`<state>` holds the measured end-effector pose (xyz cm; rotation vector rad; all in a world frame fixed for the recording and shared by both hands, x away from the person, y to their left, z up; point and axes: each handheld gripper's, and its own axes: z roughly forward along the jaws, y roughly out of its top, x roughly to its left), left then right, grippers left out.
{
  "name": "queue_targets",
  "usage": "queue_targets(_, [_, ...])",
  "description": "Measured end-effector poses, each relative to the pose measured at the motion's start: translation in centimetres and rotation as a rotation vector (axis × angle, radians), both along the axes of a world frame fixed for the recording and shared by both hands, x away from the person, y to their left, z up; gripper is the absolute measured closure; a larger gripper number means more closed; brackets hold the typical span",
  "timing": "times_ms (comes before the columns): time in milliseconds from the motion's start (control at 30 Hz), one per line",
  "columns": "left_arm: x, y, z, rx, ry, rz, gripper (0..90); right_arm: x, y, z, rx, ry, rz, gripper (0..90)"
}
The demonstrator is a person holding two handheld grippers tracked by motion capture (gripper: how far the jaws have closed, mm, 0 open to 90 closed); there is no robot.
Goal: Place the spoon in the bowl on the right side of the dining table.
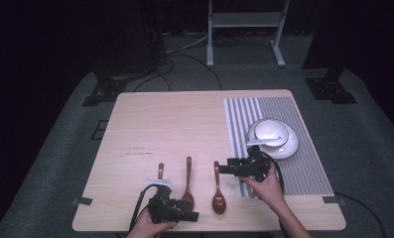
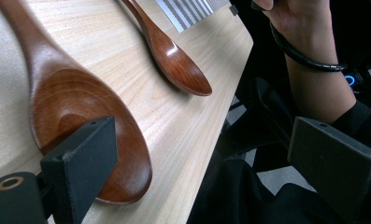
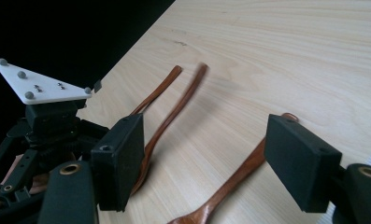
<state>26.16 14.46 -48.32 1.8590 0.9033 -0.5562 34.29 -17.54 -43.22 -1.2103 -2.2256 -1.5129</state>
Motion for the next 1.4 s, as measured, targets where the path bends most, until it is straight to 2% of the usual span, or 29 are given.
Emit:
queue_targets(200, [0.0,0.0,-0.1,-0.005,-0.003,0.0,7.1,0.6,1.5,0.0,-0.019,0.005,0.029,28.0])
queue_targets(633, [0.0,0.1,-0.1,-0.014,0.002,0.001,7.2,2.3,4.4,-0.9,-0.052,0.051,0.07,28.3])
queue_targets(1000, [0.0,0.1,-0.1,-0.015,-0.002,0.002,7.2,3.4,6.2,-1.2,-0.072,0.07,0.086,30.5])
queue_targets(1400, [0.0,0.2,-0.1,-0.016,0.0,0.001,7.3,4.3,7.1,-2.0,-0.089,0.093,0.088,34.6])
